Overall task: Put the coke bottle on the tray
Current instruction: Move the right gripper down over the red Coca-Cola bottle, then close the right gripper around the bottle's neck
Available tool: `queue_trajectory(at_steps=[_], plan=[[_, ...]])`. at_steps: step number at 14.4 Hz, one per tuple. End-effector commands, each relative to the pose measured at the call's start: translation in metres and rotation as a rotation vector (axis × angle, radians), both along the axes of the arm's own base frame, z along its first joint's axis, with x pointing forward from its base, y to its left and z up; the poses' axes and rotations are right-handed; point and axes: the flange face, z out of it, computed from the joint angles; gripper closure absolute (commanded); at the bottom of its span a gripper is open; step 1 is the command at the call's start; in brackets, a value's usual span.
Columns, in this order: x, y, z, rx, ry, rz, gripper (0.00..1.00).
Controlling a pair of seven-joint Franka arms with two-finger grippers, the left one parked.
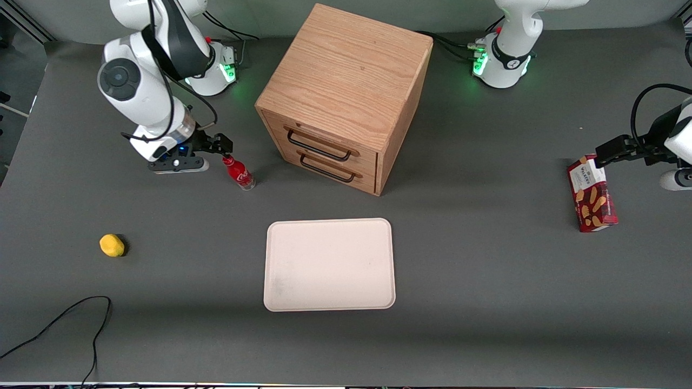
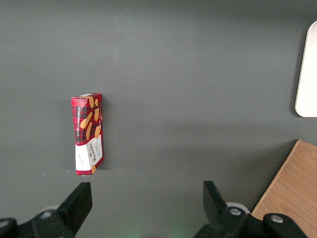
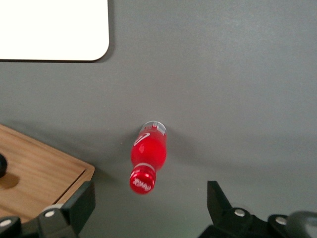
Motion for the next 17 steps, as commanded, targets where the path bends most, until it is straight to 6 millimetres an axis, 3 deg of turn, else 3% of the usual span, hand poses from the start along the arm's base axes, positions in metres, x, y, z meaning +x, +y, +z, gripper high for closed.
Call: queue_trajectory(at_steps=[1,5,14,17], plan=[[-0.015,0.000,-0.021,0.015,-0.032,-0.020,0.00],[-0.021,0.000,-0.053,0.018,-0.042,-0.015,0.00],[-0.020,0.014,-0.075,0.028,-0.031,-0.002,0.00],[-0.021,0.014,-0.078,0.026,-0.023,0.001,0.28]])
